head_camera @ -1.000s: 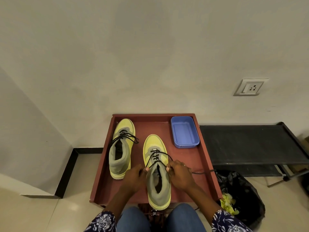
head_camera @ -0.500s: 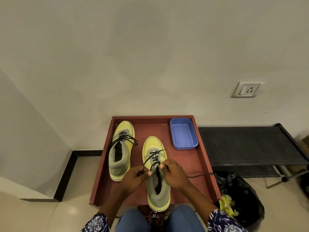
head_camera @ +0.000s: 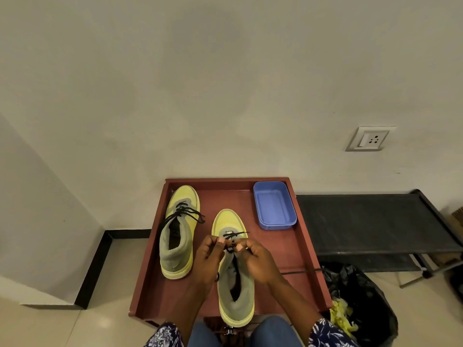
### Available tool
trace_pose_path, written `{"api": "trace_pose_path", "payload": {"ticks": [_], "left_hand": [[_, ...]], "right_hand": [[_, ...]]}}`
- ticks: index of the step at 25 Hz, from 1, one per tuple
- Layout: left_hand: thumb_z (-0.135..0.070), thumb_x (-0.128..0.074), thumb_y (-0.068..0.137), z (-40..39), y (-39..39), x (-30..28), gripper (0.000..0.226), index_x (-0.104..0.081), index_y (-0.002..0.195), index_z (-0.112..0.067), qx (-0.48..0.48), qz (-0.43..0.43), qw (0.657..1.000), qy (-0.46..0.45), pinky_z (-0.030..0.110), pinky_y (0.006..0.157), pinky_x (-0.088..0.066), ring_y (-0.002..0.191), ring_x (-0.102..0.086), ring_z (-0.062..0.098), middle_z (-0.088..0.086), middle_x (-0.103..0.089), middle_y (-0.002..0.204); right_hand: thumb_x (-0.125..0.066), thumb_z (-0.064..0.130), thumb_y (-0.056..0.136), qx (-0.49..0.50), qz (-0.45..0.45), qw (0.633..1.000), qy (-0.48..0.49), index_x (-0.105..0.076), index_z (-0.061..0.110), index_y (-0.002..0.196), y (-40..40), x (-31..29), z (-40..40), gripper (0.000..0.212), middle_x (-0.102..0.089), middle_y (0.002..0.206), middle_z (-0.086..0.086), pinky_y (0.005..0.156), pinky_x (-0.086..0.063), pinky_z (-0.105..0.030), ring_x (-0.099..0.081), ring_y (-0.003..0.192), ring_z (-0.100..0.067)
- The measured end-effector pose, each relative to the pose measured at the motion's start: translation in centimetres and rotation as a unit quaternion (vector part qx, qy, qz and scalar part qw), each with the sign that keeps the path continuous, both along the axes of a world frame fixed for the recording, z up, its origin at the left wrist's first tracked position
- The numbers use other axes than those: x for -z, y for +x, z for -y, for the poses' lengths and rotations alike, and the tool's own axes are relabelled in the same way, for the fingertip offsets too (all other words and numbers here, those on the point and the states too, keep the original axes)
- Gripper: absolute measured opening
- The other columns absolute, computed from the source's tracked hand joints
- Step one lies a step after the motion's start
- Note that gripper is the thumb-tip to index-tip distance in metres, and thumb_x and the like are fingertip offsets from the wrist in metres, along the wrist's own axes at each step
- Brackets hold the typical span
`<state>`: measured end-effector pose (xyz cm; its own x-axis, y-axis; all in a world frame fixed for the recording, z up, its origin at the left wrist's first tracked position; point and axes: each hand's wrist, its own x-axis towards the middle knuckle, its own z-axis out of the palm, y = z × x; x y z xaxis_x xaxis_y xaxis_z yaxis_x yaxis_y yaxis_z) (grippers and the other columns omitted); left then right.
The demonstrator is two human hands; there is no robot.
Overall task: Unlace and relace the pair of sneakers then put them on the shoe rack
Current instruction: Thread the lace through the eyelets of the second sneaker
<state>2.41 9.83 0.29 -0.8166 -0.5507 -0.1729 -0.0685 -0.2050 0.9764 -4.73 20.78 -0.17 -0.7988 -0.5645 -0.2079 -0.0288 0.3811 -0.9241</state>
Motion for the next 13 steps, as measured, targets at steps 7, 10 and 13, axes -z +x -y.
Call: {"api": "trace_pose_path", "payload": {"ticks": [7, 10, 13], "left_hand": [[0.0, -0.04, 0.095, 0.1, -1.7, 0.4, 0.017, -0.049, 0.082, -0.005, -0.03, 0.013, 0.999, 0.015, 0.032, 0.079, -0.05, 0.077, -0.054, 0.019, 0.01, -0.056, 0.076], [0.006, -0.039, 0.093, 0.0, -2.2, 1.1, 0.024, -0.051, 0.081, -0.01, -0.042, 0.037, 0.998, -0.01, 0.032, 0.075, -0.049, 0.071, -0.053, 0.019, 0.009, -0.056, 0.074], [0.008, -0.039, 0.092, -0.2, -2.4, 1.4, 0.027, -0.053, 0.084, -0.014, -0.051, 0.053, 0.997, -0.027, 0.017, 0.065, -0.051, 0.072, -0.057, 0.016, 0.008, -0.061, 0.081]], "right_hand": [[-0.045, 0.013, 0.096, 0.035, 0.053, 0.995, -0.072, -0.06, 0.021, 0.097, 0.1, 0.4, 1.2, 0.017, -0.066, 0.096, 0.002, 0.078, -0.051, -0.021, -0.061, 0.09, -0.01], [-0.042, 0.007, 0.096, 0.053, 0.04, 0.995, -0.072, -0.059, 0.019, 0.108, 0.1, 1.1, 1.6, 0.023, -0.066, 0.104, 0.0, 0.077, -0.05, -0.015, -0.062, 0.094, -0.009], [-0.041, 0.002, 0.095, 0.076, 0.029, 0.994, -0.076, -0.058, 0.021, 0.113, 0.2, 1.6, 2.1, 0.031, -0.063, 0.11, 0.003, 0.081, -0.045, -0.005, -0.059, 0.1, -0.007]]}}
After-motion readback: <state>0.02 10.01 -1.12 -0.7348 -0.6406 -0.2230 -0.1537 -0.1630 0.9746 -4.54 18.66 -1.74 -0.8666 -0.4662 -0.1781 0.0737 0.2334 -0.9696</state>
